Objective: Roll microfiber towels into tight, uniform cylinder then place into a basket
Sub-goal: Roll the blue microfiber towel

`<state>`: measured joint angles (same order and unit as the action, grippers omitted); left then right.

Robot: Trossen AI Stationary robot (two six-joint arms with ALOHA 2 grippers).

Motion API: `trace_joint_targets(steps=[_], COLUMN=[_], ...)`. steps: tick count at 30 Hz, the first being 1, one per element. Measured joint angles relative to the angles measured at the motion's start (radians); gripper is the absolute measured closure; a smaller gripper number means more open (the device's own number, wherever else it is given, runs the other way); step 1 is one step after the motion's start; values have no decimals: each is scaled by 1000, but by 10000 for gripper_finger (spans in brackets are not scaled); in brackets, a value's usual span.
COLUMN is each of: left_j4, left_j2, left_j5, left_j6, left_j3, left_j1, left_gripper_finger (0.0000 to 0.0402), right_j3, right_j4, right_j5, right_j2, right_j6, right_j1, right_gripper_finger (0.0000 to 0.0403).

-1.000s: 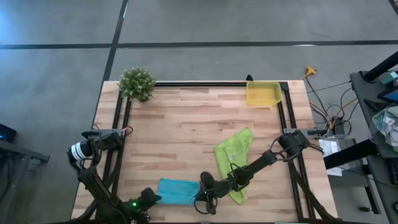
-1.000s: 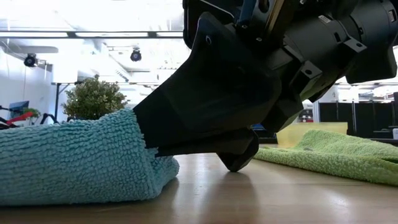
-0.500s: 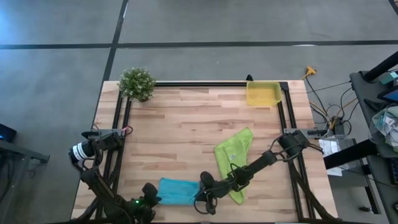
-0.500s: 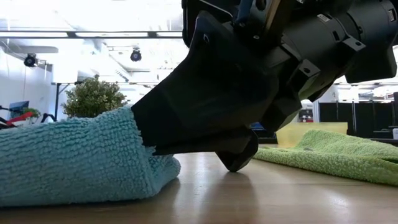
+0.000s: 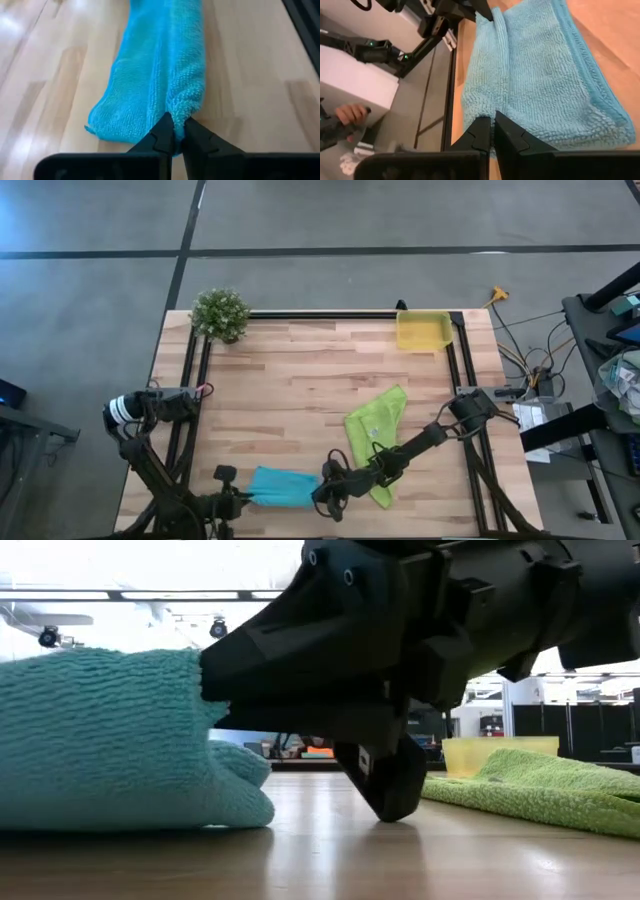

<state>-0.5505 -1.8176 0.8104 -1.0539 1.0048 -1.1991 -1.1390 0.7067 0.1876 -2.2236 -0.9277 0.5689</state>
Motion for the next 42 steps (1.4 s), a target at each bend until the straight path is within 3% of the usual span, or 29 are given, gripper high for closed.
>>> trace_joint_targets(steps=[14, 21, 27, 33, 42], left_j4=[561, 924, 959, 960, 965], left_j2=[21, 22, 38, 76, 79], left_j5=[74, 104, 91, 17, -32], left_j6=[-344, -305, -337, -353, -346], left_j3=[-321, -468, -496, -499, -501], left_j1=[-1, -1, 5, 38, 65], left_gripper_finger=[394, 394, 394, 394, 394], right_j3=[54, 54, 53, 52, -3], right_j4=[-41, -81, -110, -94, -282], right_j5=[51, 99, 102, 76, 89], right_j2=[8, 8, 8, 4, 37], right_j6=[-91, -96, -65, 104, 311], right_j1=[10, 25, 33, 46, 46], right_gripper_finger=[394, 394, 394, 394, 383])
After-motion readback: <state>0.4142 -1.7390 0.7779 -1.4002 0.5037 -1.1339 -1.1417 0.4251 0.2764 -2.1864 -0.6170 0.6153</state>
